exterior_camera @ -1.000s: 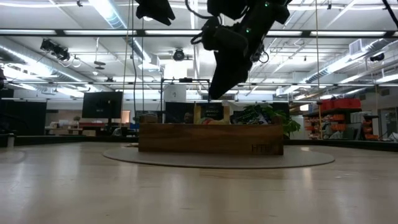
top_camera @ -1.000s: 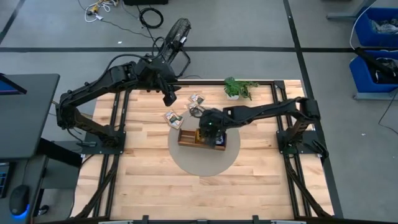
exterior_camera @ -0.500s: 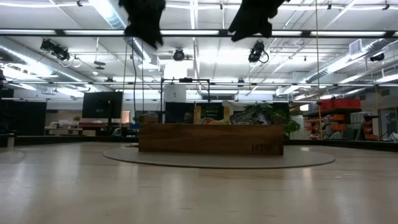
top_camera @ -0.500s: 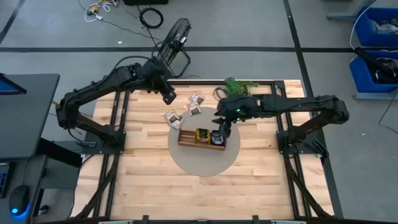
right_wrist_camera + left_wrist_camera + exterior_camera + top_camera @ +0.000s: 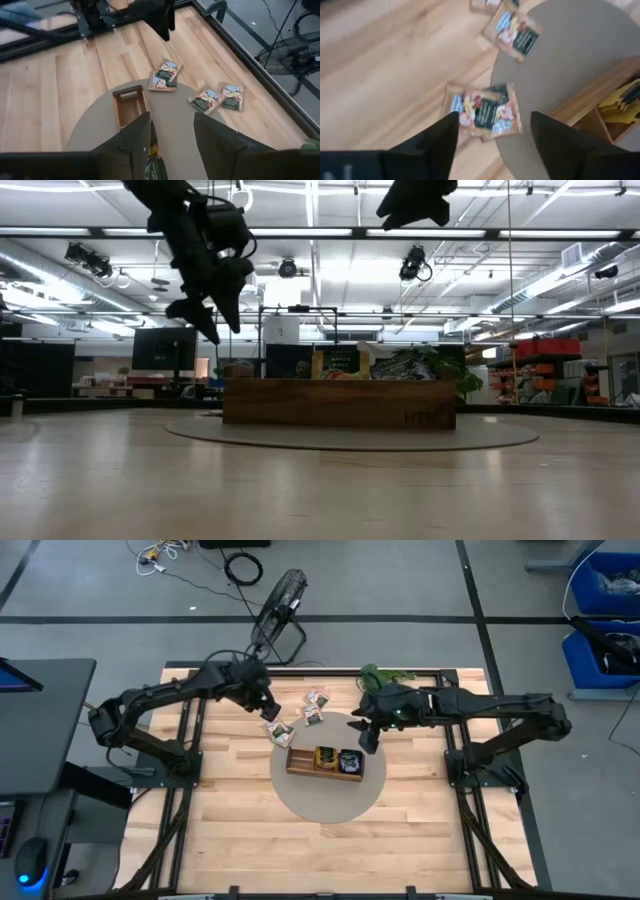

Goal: Pick & Place Tea
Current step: Put the brown tea bag into the left section of the wooden organizer

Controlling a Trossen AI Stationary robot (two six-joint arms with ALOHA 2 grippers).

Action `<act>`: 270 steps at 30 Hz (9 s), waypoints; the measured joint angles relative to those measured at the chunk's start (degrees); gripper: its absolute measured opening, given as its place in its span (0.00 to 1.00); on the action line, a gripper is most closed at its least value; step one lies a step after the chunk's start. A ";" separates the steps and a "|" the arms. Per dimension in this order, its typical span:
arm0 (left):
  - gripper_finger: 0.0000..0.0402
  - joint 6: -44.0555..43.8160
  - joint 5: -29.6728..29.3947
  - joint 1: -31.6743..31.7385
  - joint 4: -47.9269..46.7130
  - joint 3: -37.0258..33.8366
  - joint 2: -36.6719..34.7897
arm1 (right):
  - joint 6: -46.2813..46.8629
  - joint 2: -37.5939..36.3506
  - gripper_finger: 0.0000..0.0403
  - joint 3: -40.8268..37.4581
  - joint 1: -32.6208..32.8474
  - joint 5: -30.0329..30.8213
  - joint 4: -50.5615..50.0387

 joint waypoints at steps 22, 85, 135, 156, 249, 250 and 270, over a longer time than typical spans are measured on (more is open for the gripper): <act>0.76 -8.05 -3.04 0.27 4.64 -1.04 17.39 | -1.96 2.15 0.40 -0.02 0.00 -1.01 -0.82; 0.05 -17.99 -15.92 -5.17 32.83 -1.06 -7.52 | 2.95 4.13 0.47 0.06 -2.62 3.40 22.09; 0.05 -10.77 -23.85 -17.41 63.79 -1.04 -7.96 | 3.94 10.08 0.57 -0.04 -3.08 14.01 44.93; 0.05 -10.18 -23.87 -18.66 63.62 -1.04 -7.93 | 8.82 10.04 0.24 -0.02 -5.31 5.40 47.81; 0.01 29.65 6.82 -21.15 21.88 26.34 8.15 | 4.45 -0.74 0.00 -0.02 -10.64 -28.05 7.92; 0.01 29.53 6.80 -21.15 21.95 26.34 8.15 | 4.41 -0.74 0.00 -0.02 -10.64 -28.09 7.92; 0.00 14.37 -9.92 -20.95 41.18 26.23 -2.14 | 3.76 -8.68 0.54 -0.07 -12.17 -23.73 12.41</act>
